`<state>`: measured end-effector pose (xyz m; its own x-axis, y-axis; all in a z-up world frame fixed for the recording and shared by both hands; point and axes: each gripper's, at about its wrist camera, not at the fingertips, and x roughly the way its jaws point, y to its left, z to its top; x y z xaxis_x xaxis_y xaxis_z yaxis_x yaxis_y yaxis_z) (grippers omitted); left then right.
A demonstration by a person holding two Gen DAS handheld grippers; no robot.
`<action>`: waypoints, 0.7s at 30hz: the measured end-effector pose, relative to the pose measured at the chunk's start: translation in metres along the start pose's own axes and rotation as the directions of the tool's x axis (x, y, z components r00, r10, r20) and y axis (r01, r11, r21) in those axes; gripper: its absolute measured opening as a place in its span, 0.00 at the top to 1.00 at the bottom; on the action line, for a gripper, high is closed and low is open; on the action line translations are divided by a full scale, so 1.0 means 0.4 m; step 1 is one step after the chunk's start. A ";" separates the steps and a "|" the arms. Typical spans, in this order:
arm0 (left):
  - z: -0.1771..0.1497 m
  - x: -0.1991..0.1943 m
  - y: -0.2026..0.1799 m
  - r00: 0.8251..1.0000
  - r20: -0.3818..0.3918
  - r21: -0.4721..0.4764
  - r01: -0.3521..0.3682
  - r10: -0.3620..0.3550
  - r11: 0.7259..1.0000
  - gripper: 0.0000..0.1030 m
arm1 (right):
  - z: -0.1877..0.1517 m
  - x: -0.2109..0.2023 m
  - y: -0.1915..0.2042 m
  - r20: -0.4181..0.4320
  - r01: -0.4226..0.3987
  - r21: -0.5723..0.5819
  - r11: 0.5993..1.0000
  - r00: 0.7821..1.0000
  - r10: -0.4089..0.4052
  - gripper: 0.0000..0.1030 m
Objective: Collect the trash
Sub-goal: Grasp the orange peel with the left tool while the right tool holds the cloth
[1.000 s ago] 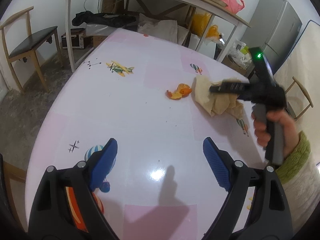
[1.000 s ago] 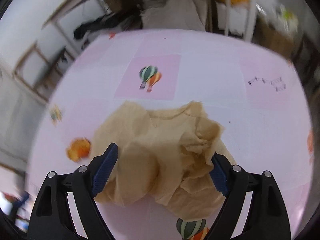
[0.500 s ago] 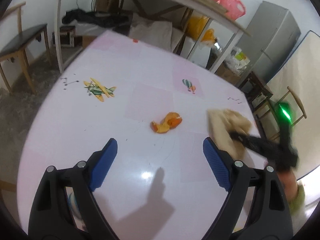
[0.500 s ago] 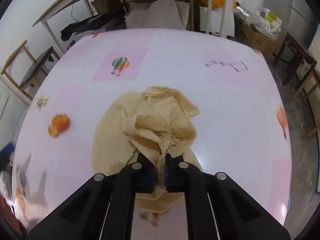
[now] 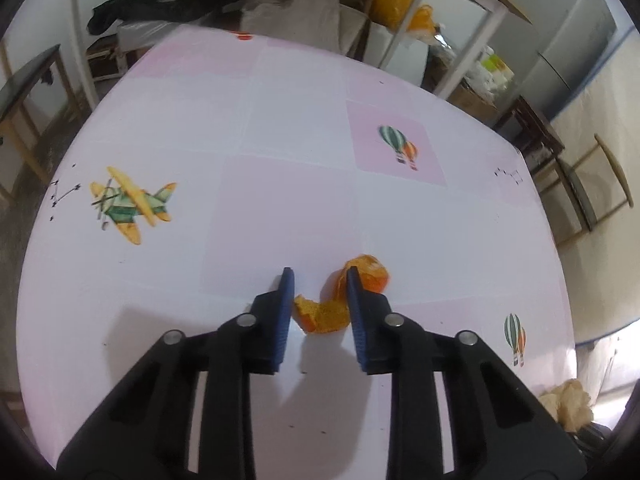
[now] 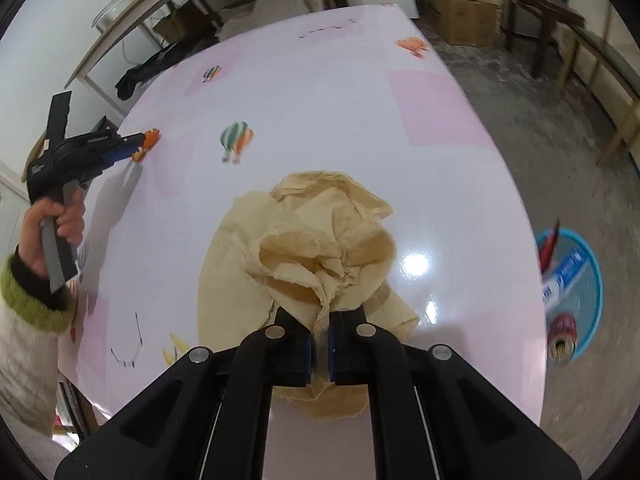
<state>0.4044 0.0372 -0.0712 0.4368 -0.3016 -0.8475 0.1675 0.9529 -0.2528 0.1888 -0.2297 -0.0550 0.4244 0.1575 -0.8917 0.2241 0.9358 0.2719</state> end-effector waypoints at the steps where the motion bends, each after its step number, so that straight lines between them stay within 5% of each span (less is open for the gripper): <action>1: -0.007 -0.001 -0.011 1.000 0.000 0.015 -0.002 0.002 1.000 0.83 | -0.009 -0.005 -0.007 0.003 -0.001 0.006 1.000 1.000 0.001 0.94; 4: -0.038 -0.011 -0.037 1.000 -0.007 0.043 0.008 -0.008 0.999 0.94 | -0.012 -0.008 -0.011 0.010 -0.014 0.012 1.000 1.000 0.014 0.94; 17: -0.283 -0.170 -0.125 0.983 -0.052 0.053 0.181 -0.178 0.982 0.96 | -0.033 -0.021 -0.046 0.032 -0.100 0.044 0.994 0.995 0.099 0.94; 18: -0.297 -0.182 -0.134 0.983 -0.041 0.070 0.182 -0.180 0.981 0.91 | -0.035 -0.021 -0.050 0.031 -0.117 0.055 0.992 0.993 0.115 0.94; 21: -0.344 -0.233 -0.164 0.989 0.027 0.150 0.141 -0.146 0.979 0.56 | -0.042 -0.023 -0.062 0.031 -0.151 0.081 0.985 0.988 0.149 0.94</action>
<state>0.2312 0.0071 -0.0400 0.4309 -0.4384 -0.7888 0.3579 0.8854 -0.2966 0.1645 -0.2492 -0.0597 0.4803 0.2856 -0.8293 0.2274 0.8727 0.4322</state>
